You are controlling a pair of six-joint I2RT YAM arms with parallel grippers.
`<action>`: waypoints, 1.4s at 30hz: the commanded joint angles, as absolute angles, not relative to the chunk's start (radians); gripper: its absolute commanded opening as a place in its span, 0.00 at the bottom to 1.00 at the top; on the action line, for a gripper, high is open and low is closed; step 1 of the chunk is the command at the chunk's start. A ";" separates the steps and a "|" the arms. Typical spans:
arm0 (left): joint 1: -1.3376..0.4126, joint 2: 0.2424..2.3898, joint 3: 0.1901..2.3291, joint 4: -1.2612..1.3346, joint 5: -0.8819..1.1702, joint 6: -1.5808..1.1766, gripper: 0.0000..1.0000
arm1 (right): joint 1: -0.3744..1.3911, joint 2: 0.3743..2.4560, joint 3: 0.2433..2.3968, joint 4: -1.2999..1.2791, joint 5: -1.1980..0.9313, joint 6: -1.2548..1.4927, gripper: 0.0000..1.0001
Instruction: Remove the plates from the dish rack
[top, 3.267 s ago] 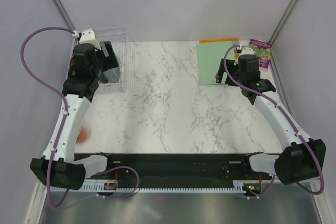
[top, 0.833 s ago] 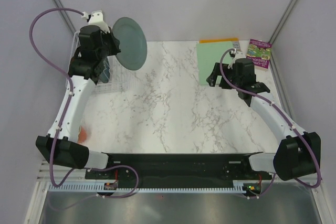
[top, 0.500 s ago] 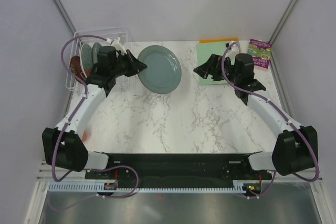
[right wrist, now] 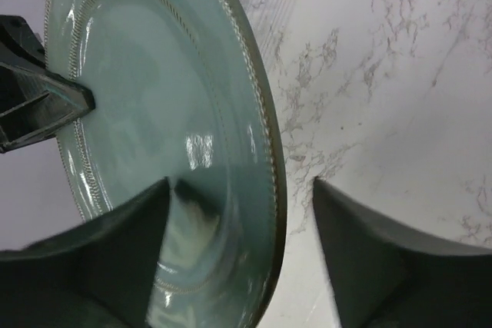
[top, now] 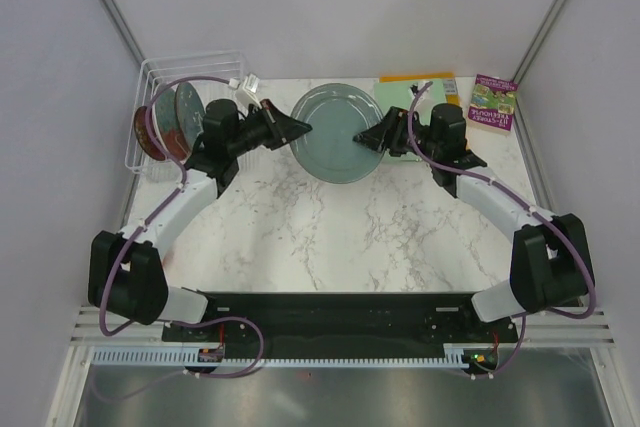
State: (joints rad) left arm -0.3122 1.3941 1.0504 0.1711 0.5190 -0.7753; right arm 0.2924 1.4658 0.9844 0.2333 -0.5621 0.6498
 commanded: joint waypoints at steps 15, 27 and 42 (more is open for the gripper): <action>-0.321 1.293 1.166 -0.121 -0.019 -0.410 0.77 | 0.241 1.574 1.107 0.235 -0.437 0.632 0.00; -0.311 1.189 1.135 -0.046 -0.477 -0.131 0.87 | 0.219 2.155 1.649 0.181 -0.552 0.653 0.00; -0.244 1.252 1.123 -0.012 -0.563 -0.107 0.97 | 0.221 2.592 2.126 0.098 -0.652 0.788 0.50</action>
